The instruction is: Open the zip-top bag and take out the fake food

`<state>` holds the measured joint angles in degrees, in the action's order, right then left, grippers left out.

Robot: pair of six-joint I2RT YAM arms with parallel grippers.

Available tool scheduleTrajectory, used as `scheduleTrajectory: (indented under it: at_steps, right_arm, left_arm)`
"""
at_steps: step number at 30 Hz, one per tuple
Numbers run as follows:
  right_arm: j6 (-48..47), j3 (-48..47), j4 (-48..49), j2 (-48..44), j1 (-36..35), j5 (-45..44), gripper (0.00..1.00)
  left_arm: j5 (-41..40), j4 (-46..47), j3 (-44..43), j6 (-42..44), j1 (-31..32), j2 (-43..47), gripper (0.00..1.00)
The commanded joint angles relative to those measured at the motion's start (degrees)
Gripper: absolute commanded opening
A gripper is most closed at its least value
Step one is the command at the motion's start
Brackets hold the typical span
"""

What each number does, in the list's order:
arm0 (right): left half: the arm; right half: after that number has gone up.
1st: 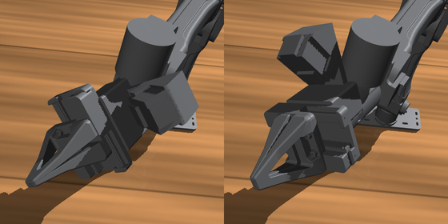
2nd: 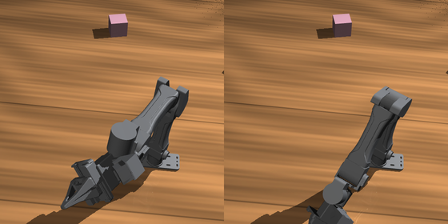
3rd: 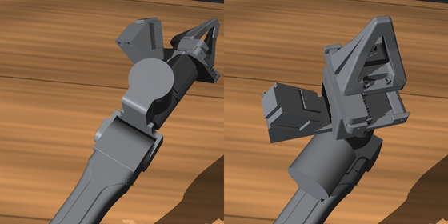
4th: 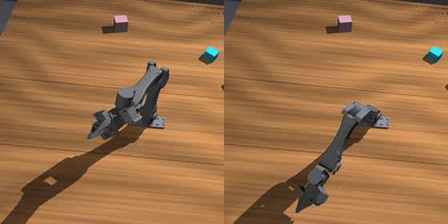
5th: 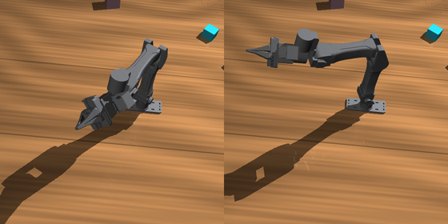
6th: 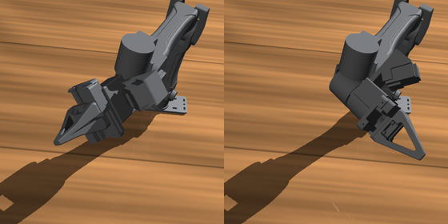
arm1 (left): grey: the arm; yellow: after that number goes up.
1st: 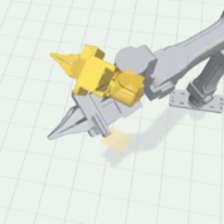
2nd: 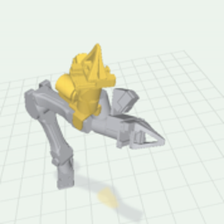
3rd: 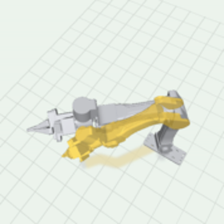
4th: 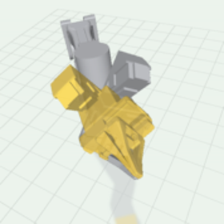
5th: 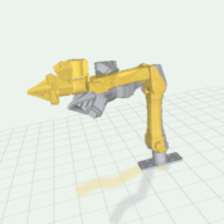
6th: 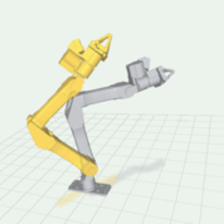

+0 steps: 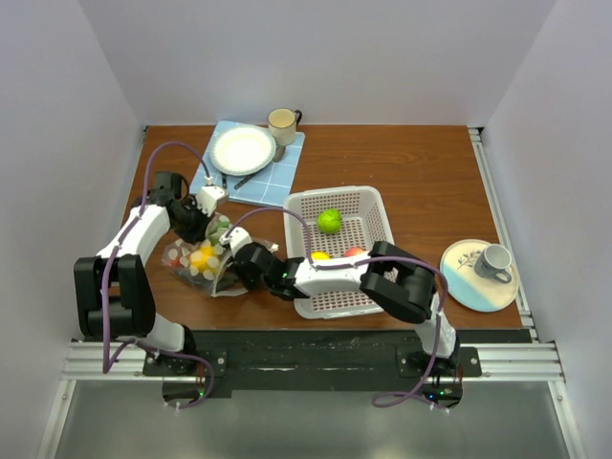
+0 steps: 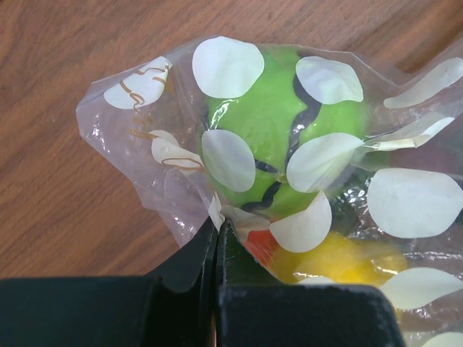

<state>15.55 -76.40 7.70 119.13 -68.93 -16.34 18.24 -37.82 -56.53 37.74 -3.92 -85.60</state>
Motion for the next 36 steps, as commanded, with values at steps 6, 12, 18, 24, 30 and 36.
scheduleTrajectory:
  at_steps: [6, 12, 18, 24, 30, 36]
  right_arm:
    - [-3.24, 5.74, 5.13, -10.94, 0.19, 2.81, 0.44]
    - [-7.89, 0.73, 2.93, -5.5, 0.19, -0.97, 0.5]
    - [-10.54, -2.43, 2.93, -0.04, 0.2, -7.47, 0.57]
    - [-10.97, -0.59, 8.98, 1.1, 0.2, -13.01, 0.62]
    - [-12.38, -0.94, 12.95, 2.59, 0.2, -10.04, 0.61]
    - [-11.87, -4.63, 10.84, 5.23, 0.9, -5.03, 0.58]
  left_arm:
    - [0.83, 1.79, 1.86, 0.85, 0.41, -0.44, 0.0]
    - [0.74, 1.7, 1.25, 0.85, 0.41, -0.88, 0.0]
    - [0.22, 1.26, 0.81, 1.38, 0.41, -1.58, 0.0]
    - [0.57, 0.47, -0.68, 1.81, 0.41, -2.81, 0.0]
    - [0.57, -0.32, -1.47, 2.61, 0.41, -3.43, 0.0]
    - [0.22, -0.06, -1.47, 3.05, 0.41, -4.22, 0.0]
